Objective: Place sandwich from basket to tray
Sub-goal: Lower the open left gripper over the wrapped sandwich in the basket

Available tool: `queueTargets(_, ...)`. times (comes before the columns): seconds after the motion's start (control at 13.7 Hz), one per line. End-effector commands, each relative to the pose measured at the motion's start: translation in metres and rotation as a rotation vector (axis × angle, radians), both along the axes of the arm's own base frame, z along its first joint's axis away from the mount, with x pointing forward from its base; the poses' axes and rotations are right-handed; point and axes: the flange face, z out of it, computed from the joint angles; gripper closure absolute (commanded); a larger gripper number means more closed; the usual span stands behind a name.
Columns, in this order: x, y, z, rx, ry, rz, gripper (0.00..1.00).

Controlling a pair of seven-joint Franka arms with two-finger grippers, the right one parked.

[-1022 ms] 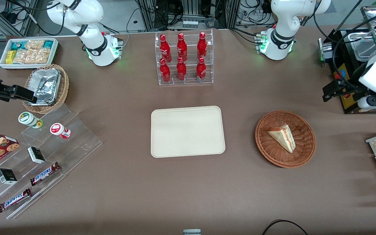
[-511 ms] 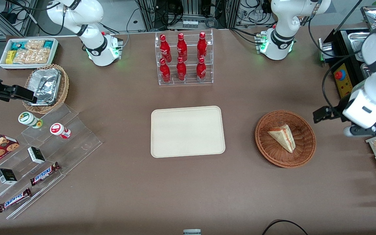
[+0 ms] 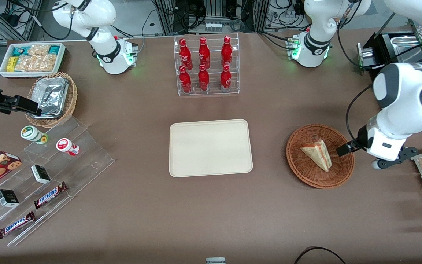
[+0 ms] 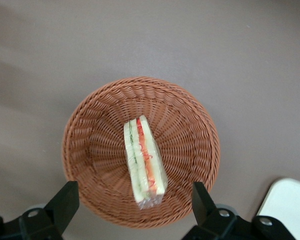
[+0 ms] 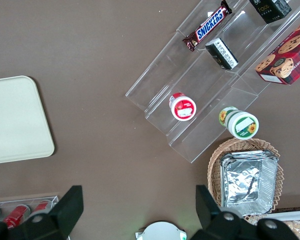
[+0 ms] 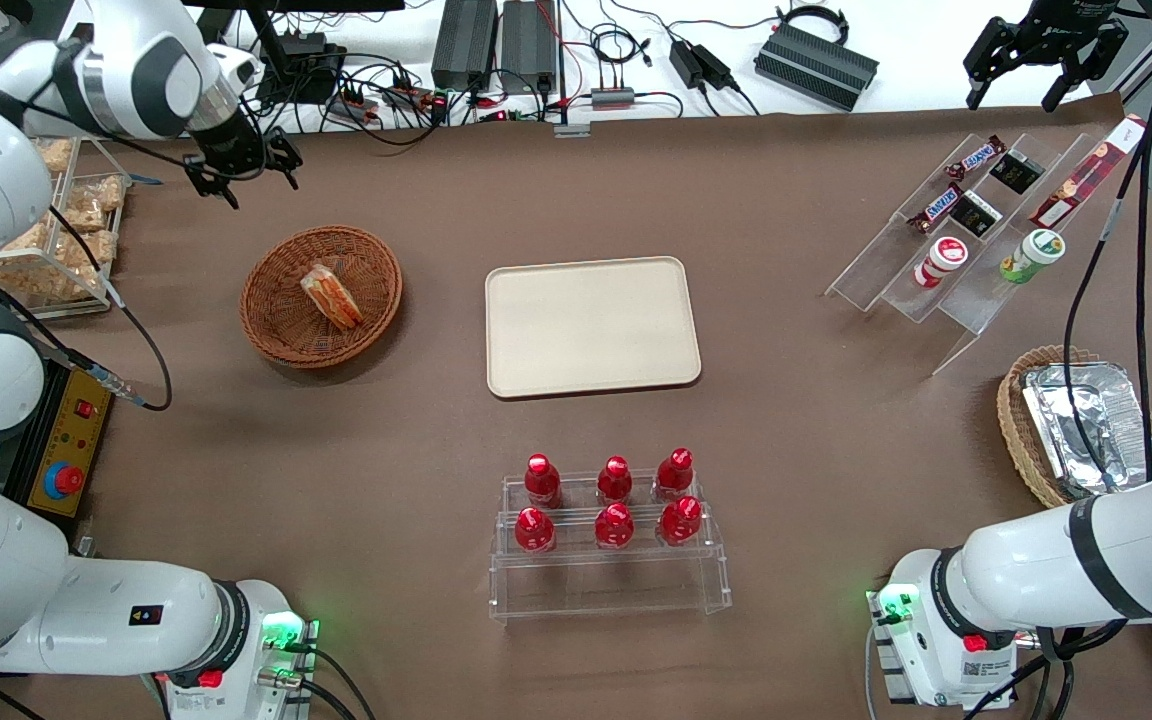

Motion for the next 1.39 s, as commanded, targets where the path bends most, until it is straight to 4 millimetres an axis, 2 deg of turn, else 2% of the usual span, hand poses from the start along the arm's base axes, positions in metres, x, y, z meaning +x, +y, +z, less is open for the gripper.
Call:
queueTargets(0.0,-0.018,-0.007,-0.029,-0.014,-0.018,0.115,0.00)
queueTargets(0.29,-0.040,-0.021,-0.075,-0.020,-0.024,0.154,0.00)
queueTargets(0.44,-0.049,-0.020,-0.092,-0.020,-0.015,0.157,0.00)
queueTargets(0.73,-0.052,-0.020,-0.114,-0.023,-0.013,0.160,0.00)
queueTargets(1.17,-0.049,-0.037,-0.142,-0.037,-0.023,0.174,0.00)
queueTargets(1.31,-0.052,-0.037,-0.149,-0.035,-0.013,0.173,0.00)
